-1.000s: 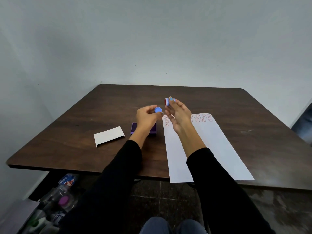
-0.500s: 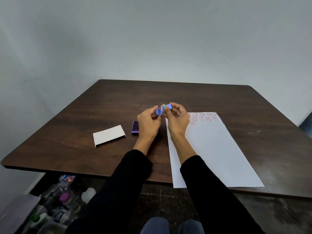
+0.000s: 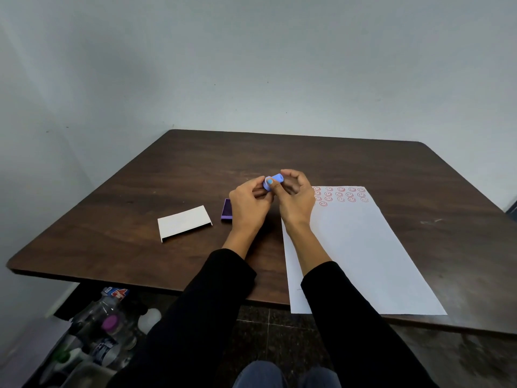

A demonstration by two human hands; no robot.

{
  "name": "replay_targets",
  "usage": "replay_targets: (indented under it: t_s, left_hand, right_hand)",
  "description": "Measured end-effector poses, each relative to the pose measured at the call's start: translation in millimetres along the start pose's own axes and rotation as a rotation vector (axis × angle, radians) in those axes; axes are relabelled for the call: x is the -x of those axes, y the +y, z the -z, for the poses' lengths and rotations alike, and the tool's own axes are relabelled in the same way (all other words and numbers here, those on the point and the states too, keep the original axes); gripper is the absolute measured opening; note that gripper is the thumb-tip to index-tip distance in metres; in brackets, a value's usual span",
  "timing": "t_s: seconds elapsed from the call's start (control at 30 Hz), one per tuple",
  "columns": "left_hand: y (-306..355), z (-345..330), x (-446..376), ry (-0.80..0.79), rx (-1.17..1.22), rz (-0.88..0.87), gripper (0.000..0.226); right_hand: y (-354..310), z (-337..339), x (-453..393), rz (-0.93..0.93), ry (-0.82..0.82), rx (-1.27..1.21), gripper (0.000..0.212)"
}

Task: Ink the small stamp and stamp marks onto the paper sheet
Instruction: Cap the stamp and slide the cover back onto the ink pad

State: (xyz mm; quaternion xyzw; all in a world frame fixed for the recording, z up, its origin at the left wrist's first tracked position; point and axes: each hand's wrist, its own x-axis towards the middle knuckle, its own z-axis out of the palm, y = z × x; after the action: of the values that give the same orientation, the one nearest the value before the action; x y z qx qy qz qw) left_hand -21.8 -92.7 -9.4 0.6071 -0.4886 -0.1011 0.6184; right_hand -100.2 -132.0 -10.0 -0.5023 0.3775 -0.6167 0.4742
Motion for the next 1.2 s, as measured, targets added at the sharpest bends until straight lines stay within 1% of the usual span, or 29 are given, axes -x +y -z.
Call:
replay_targets:
  t_s: [0.23, 0.6, 0.8, 1.1, 1.2]
  left_hand:
    - [-3.2, 0.6, -0.9, 0.018, 0.021, 0.071, 0.033]
    - [-5.0, 2.3, -1.6, 0.025, 0.017, 0.051, 0.031]
    - [-5.9, 3.5, -1.6, 0.016, -0.016, 0.020, 0.029]
    - [-9.7, 4.5, -4.2, 0.014, -0.099, 0.011, 0.031]
    - [-8.2, 4.2, -3.5, -0.014, -0.097, 0.015, 0.035]
  right_hand:
    - [0.0, 0.6, 0.2, -0.018, -0.045, -0.014, 0.026]
    - [1.6, -0.6, 1.6, 0.022, -0.058, 0.038, 0.023]
    - [2.6, -1.1, 1.5, 0.033, -0.073, 0.125, 0.030]
    - [2.6, -1.6, 1.1, 0.053, -0.060, 0.188, 0.019]
    - [-1.3, -3.0, 3.1, 0.059, -0.049, 0.203, 0.017]
